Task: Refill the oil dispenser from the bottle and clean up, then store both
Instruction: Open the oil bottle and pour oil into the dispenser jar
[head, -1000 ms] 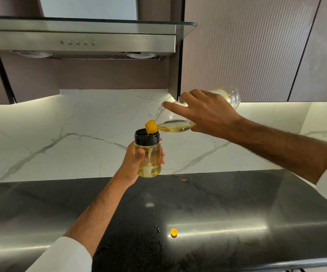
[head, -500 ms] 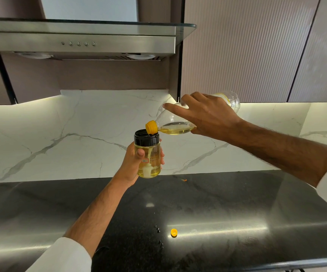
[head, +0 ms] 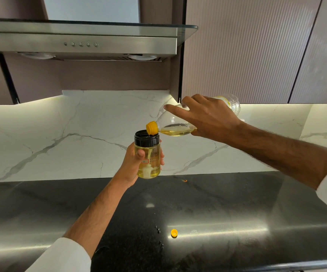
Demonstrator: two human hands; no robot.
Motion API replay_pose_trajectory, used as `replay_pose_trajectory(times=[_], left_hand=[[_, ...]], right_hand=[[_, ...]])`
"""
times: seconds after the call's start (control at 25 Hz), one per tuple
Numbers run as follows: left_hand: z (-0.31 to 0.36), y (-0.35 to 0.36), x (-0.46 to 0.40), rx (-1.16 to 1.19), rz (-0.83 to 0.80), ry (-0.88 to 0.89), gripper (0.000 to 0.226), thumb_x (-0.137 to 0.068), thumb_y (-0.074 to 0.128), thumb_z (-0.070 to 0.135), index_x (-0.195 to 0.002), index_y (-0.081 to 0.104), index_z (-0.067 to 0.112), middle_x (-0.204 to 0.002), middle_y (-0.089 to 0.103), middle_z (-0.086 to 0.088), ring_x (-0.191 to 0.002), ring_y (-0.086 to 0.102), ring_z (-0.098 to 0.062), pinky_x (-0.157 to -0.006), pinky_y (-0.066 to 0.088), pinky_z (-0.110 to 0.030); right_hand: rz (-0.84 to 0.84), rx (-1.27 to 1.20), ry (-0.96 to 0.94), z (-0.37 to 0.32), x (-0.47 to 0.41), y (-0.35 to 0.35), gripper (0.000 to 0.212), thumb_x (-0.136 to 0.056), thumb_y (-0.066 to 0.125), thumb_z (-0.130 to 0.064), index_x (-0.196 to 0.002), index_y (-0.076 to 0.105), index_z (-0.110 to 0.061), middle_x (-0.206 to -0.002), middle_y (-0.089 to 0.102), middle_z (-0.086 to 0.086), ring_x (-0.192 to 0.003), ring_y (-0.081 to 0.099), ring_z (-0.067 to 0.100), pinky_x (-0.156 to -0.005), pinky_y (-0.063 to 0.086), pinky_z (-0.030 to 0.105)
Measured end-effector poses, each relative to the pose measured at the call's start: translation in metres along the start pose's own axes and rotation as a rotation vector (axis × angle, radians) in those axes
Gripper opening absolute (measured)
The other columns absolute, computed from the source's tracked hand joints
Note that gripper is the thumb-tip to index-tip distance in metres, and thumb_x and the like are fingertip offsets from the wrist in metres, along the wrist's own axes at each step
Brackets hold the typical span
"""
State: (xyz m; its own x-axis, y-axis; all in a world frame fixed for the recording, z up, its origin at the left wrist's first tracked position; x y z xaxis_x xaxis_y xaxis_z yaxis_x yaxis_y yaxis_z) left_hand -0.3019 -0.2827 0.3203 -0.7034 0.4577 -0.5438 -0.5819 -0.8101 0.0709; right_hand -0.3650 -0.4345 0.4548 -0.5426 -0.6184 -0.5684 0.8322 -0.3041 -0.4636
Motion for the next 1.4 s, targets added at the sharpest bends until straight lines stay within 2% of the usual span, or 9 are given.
replay_pose_trajectory(times=[0.28, 0.72, 0.96, 1.2, 1.4], left_hand=[[0.001, -0.002, 0.000, 0.003, 0.002, 0.009, 0.086, -0.058, 0.074, 0.083, -0.119, 0.068, 0.023, -0.096, 0.073, -0.011, -0.079, 0.072, -0.028, -0.071, 0.061, -0.042], [0.000, 0.000, 0.000, -0.004, 0.003, 0.000, 0.098, -0.056, 0.075, 0.084, -0.123, 0.060, 0.014, -0.095, 0.075, -0.009, -0.079, 0.073, -0.026, -0.071, 0.062, -0.040], [-0.002, -0.002, -0.002, 0.008, 0.015, 0.007, 0.084, -0.057, 0.075, 0.084, -0.118, 0.070, 0.026, -0.096, 0.075, -0.009, -0.080, 0.073, -0.026, -0.071, 0.062, -0.041], [-0.004, -0.003, -0.002, 0.018, 0.017, 0.007, 0.087, -0.056, 0.075, 0.084, -0.118, 0.069, 0.024, -0.095, 0.075, -0.009, -0.079, 0.073, -0.026, -0.071, 0.062, -0.041], [-0.005, -0.004, -0.003, -0.001, 0.009, 0.000, 0.102, -0.056, 0.075, 0.085, -0.125, 0.057, 0.011, -0.095, 0.075, -0.009, -0.078, 0.073, -0.026, -0.071, 0.062, -0.041]], right_hand=[[0.027, -0.021, 0.014, -0.002, 0.001, -0.001, 0.124, -0.046, 0.103, -0.032, -0.145, 0.028, -0.024, -0.111, 0.066, 0.019, -0.085, 0.067, 0.034, -0.061, 0.061, 0.045], [0.044, -0.053, 0.025, -0.002, 0.001, 0.002, 0.125, -0.043, 0.104, -0.030, -0.143, 0.030, -0.023, -0.110, 0.067, 0.020, -0.083, 0.068, 0.035, -0.060, 0.061, 0.048], [0.062, -0.067, 0.043, -0.002, 0.003, 0.004, 0.125, -0.038, 0.105, -0.032, -0.141, 0.034, -0.022, -0.106, 0.068, 0.019, -0.080, 0.068, 0.034, -0.057, 0.060, 0.048], [0.036, -0.077, 0.049, -0.003, 0.003, 0.009, 0.125, -0.039, 0.105, -0.034, -0.141, 0.033, -0.023, -0.107, 0.068, 0.018, -0.079, 0.068, 0.033, -0.057, 0.060, 0.046], [0.004, -0.071, 0.063, -0.003, 0.004, 0.013, 0.126, -0.041, 0.104, -0.037, -0.143, 0.032, -0.023, -0.108, 0.067, 0.017, -0.081, 0.068, 0.031, -0.057, 0.060, 0.044]])
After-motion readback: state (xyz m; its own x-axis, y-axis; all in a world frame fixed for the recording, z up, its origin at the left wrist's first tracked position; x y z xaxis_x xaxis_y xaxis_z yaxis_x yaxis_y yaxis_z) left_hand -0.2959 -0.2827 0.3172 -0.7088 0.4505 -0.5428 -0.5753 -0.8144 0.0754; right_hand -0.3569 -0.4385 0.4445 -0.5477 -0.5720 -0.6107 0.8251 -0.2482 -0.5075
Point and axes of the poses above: each hand's wrist, its own x-axis away from the middle knuckle, its own y-axis out of the palm, z = x × y, the point moved 8 cm from there along -x, towards the middle knuckle
